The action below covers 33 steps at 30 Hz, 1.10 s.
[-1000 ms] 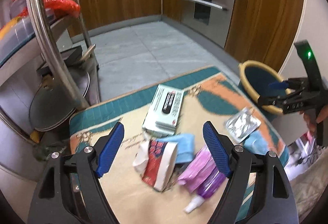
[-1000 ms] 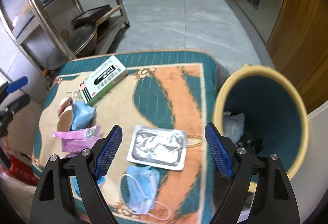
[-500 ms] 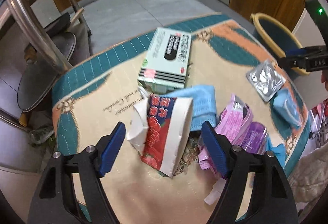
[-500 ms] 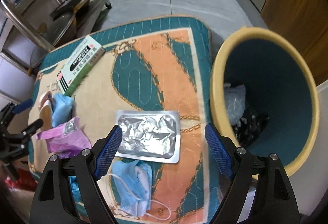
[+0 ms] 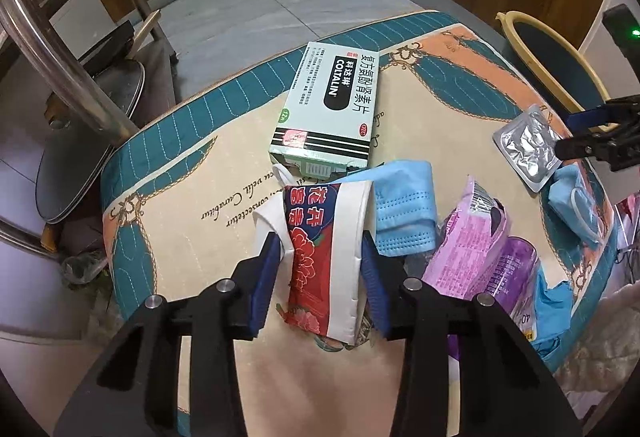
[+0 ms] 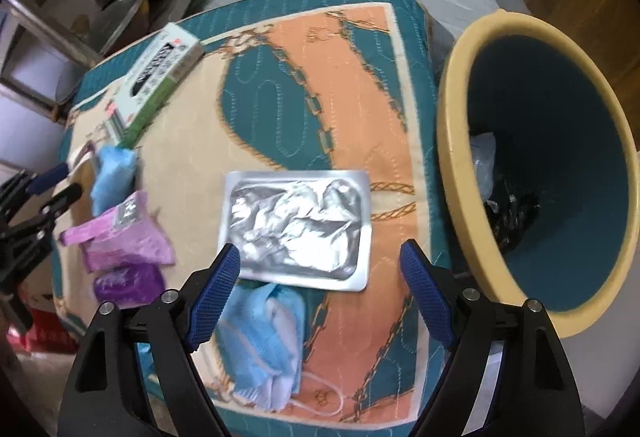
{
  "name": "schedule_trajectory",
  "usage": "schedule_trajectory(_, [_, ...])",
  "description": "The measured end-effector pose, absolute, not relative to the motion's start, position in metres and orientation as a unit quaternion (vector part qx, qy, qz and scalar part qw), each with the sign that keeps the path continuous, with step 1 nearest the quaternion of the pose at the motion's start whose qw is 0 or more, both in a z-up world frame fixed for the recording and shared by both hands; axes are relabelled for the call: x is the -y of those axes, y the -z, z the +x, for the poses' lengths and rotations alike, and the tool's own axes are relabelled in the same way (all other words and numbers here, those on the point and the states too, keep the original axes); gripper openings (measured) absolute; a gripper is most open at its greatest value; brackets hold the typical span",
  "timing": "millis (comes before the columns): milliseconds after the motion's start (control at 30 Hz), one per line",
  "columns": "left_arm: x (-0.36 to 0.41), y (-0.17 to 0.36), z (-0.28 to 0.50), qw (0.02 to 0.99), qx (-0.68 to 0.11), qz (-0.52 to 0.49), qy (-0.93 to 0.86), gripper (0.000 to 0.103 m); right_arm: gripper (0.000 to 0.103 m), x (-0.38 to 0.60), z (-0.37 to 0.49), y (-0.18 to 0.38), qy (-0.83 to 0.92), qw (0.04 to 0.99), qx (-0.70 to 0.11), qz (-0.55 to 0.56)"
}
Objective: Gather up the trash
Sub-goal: 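Grasp the blue face mask with the right gripper while the left grasps the red-white cup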
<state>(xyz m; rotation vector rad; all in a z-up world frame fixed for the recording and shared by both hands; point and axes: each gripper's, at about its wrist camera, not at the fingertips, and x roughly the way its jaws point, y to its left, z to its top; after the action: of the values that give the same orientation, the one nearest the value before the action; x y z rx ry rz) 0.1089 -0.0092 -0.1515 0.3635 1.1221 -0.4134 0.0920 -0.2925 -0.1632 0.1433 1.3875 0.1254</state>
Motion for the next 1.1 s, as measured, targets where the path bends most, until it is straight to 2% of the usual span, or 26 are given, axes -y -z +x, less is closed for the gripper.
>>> schedule_trajectory(133, [0.008,0.148,0.113,0.814,-0.524,0.163,0.188,0.04,0.07,0.29,0.079,0.157,-0.087,0.754,-0.647,0.075])
schedule_trajectory(200, [0.009,0.143,0.114,0.818,-0.52,0.159,0.188,0.04,0.057,0.287,0.073,0.159,-0.1,0.743,-0.656,0.084])
schedule_trajectory(333, [0.012,0.135,0.113,0.823,-0.511,0.159,0.192,0.04,0.04,0.278,0.064,0.163,-0.123,0.734,-0.665,0.064])
schedule_trajectory(367, [0.014,0.133,0.112,0.824,-0.508,0.16,0.193,0.04,0.029,0.277,0.063,0.165,-0.125,0.732,-0.667,0.06])
schedule_trajectory(467, [0.017,0.126,0.11,0.828,-0.5,0.16,0.197,0.04,0.017,0.274,0.062,0.164,-0.13,0.734,-0.665,0.058])
schedule_trajectory(867, [0.023,0.093,0.101,0.849,-0.463,0.143,0.212,0.04,0.016,0.295,0.07,0.09,-0.104,0.829,-0.542,0.094])
schedule_trajectory(1100, [0.047,0.076,0.098,0.854,-0.442,0.14,0.238,0.04,0.016,0.328,0.078,0.071,-0.072,0.859,-0.495,0.111])
